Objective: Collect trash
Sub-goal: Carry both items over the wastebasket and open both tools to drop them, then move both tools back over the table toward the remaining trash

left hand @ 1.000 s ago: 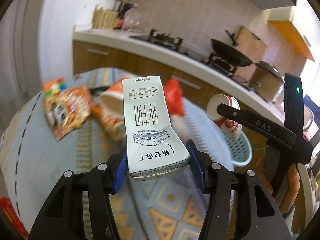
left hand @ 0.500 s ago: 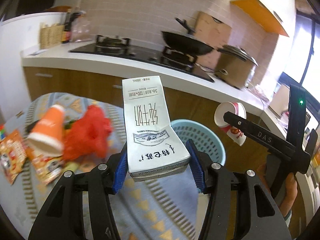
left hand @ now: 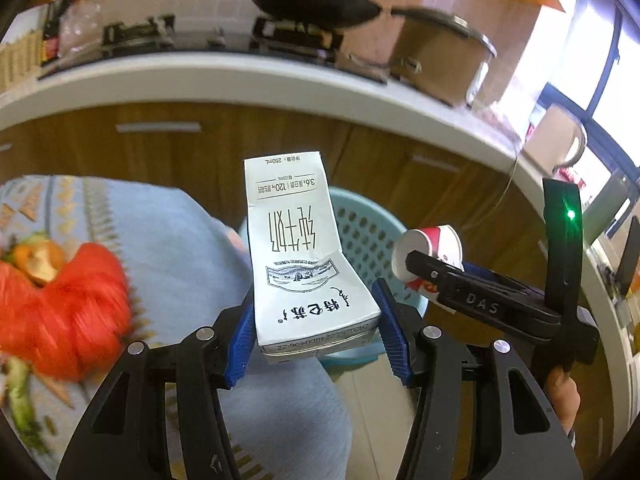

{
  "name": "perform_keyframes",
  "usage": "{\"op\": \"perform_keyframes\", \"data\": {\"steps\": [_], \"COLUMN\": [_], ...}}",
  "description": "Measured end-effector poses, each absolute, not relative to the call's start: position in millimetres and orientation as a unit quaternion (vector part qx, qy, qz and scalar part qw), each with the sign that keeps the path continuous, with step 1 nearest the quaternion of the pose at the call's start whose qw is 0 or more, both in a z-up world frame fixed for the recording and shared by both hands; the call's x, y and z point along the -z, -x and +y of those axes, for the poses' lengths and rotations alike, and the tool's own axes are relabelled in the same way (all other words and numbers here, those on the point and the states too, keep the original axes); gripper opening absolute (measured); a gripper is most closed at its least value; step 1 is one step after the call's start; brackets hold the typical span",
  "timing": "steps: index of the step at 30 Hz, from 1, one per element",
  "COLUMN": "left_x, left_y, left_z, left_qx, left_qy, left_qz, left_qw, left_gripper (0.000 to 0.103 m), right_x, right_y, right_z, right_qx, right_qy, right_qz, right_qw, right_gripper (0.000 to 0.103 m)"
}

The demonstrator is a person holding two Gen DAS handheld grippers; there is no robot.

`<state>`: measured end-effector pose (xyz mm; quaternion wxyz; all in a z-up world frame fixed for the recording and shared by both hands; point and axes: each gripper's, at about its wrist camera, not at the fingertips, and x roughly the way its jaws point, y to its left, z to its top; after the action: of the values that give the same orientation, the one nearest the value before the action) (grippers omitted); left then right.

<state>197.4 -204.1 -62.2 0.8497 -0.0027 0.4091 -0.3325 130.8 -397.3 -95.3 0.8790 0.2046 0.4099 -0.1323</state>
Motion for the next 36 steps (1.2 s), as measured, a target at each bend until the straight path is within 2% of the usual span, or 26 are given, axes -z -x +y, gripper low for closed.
{"op": "perform_keyframes", "data": {"steps": [7, 14, 15, 17, 19, 28, 36], "left_x": [96, 106, 106, 105, 104, 97, 80], "left_y": [-210, -216, -216, -216, -215, -212, -196], "left_z": [-225, -238, -238, -237, -232, -212, -198], "left_qx": [0.334, 0.335, 0.336, 0.335, 0.335, 0.331, 0.343], "left_qy": [-0.005, -0.006, -0.003, -0.003, -0.001, 0.02, 0.027], "left_qz": [0.445, 0.454, 0.454, 0.455, 0.452, 0.449, 0.426], "left_qw": [0.831, 0.826, 0.825, 0.825, 0.827, 0.83, 0.837], "left_gripper": [0.053, 0.054, 0.055, 0.066, 0.068, 0.069, 0.069], "right_x": [124, 136, 137, 138, 139, 133, 106], "right_y": [-144, -151, -151, -151, -151, -145, -136], "right_z": [-407, -413, -414, -416, -417, -418, -399], "right_qx": [0.136, 0.135, 0.136, 0.137, 0.137, 0.14, 0.124], "right_qy": [-0.218, -0.227, -0.229, -0.231, -0.233, -0.242, -0.23], "right_qz": [0.441, 0.453, 0.453, 0.454, 0.456, 0.449, 0.426], "right_qw": [0.86, 0.852, 0.851, 0.849, 0.848, 0.849, 0.866], "right_gripper": [0.074, 0.075, 0.075, 0.075, 0.075, 0.079, 0.079]}}
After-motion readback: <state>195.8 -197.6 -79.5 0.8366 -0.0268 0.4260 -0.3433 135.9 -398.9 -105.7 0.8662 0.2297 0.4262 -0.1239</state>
